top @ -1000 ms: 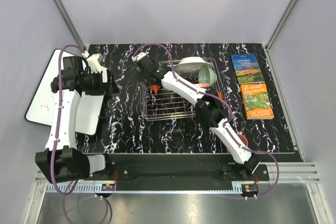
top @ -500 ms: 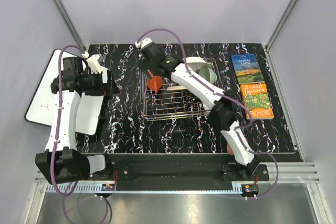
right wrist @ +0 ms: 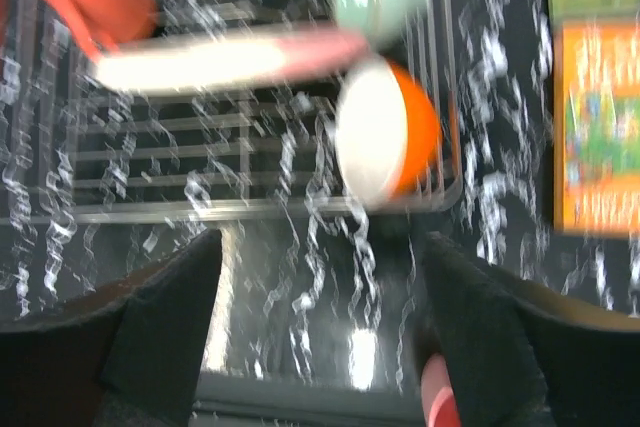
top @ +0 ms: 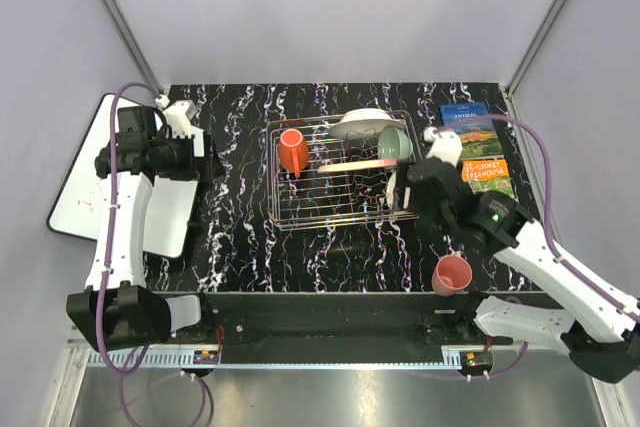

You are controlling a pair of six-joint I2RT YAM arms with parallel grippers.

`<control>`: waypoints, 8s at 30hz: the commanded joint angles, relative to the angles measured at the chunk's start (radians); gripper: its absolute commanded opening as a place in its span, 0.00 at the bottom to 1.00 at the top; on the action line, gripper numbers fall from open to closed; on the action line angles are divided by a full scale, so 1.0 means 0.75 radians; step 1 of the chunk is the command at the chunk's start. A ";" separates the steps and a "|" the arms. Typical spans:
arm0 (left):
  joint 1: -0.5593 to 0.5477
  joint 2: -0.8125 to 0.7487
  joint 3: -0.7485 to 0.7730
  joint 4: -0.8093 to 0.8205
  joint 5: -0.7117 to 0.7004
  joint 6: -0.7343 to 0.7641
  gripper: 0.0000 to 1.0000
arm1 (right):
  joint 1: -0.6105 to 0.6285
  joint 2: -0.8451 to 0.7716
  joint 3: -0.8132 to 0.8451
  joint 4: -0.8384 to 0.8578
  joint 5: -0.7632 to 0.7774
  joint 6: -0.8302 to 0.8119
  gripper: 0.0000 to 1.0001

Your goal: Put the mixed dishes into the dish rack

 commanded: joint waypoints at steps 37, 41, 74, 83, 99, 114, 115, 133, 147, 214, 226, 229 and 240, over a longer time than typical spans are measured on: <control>0.004 -0.082 -0.034 0.082 0.038 -0.007 0.99 | 0.004 -0.287 -0.794 -0.149 -0.306 0.949 0.29; 0.004 -0.105 -0.046 0.084 0.032 -0.002 0.99 | 0.004 -0.270 -0.817 -0.123 -0.304 0.922 0.10; -0.017 0.101 0.226 0.059 1.406 -0.381 0.99 | -0.064 0.185 -0.520 2.235 -1.472 0.870 0.00; -0.021 0.081 0.142 0.057 1.488 -0.352 0.99 | -0.082 0.398 -0.408 2.377 -1.538 0.977 0.00; -0.031 0.048 0.132 0.053 1.478 -0.328 0.99 | -0.101 0.728 -0.232 2.663 -1.505 1.143 0.00; -0.031 0.040 0.103 0.055 1.455 -0.315 0.99 | -0.129 0.810 -0.224 2.870 -1.438 1.247 0.00; -0.033 0.040 0.101 0.055 1.453 -0.315 0.99 | -0.129 0.814 -0.222 2.876 -1.438 1.247 0.00; -0.037 0.071 0.138 0.061 1.376 -0.315 0.51 | -0.088 0.902 -0.228 2.894 -1.454 1.296 0.00; -0.035 0.034 0.170 0.051 1.241 -0.252 0.00 | -0.129 0.622 -0.418 2.408 -1.523 0.994 0.91; -0.966 0.793 0.224 0.057 -0.561 0.112 0.34 | -0.223 -0.780 -0.716 0.824 -0.673 0.233 1.00; -0.966 0.662 0.199 0.049 -0.653 0.118 0.99 | -0.223 -0.778 -0.719 0.806 -0.673 0.231 1.00; -0.966 0.627 0.189 0.043 -0.651 0.120 0.99 | -0.223 -0.780 -0.714 0.804 -0.671 0.225 1.00; -0.966 0.492 0.318 -0.055 -0.633 0.098 0.99 | -0.223 -0.778 -0.710 0.779 -0.664 0.214 1.00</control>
